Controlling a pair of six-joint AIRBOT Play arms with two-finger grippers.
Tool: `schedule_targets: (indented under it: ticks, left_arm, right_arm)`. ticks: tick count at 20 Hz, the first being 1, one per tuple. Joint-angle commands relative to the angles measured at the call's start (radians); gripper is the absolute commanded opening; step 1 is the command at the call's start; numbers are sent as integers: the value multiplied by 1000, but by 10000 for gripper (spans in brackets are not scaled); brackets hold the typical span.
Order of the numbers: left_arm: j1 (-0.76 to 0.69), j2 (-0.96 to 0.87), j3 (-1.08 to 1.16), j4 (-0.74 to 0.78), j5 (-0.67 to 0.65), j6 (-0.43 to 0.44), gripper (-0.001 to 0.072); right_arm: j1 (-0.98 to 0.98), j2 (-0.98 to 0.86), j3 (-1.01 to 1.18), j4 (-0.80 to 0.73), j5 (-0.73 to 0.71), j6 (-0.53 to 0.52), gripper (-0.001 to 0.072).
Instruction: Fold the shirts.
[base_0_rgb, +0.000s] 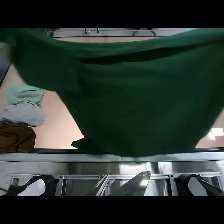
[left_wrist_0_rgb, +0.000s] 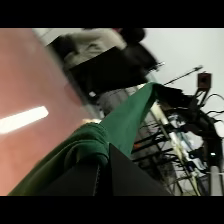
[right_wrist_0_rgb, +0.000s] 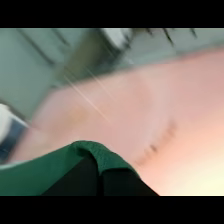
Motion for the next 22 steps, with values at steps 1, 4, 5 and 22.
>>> schedule_targets:
  ticks: [1, 4, 5, 22]
  left_arm:
    - [-124, -311, 96, 308, 132, -43, 33]
    - [-154, -622, 280, 197, 144, 6, 7]
    - [-164, -698, 342, 176, 141, 24, 6]
    - [-193, -829, 312, 451, 153, 61, 6]
  right_arm:
    - [192, -276, -64, -444, -227, 185, 13]
    - [171, -521, -49, -396, -305, 177, 13]
    - [170, -574, -39, -377, -321, 152, 13]
    - [132, -709, -28, -200, -188, -222, 13]
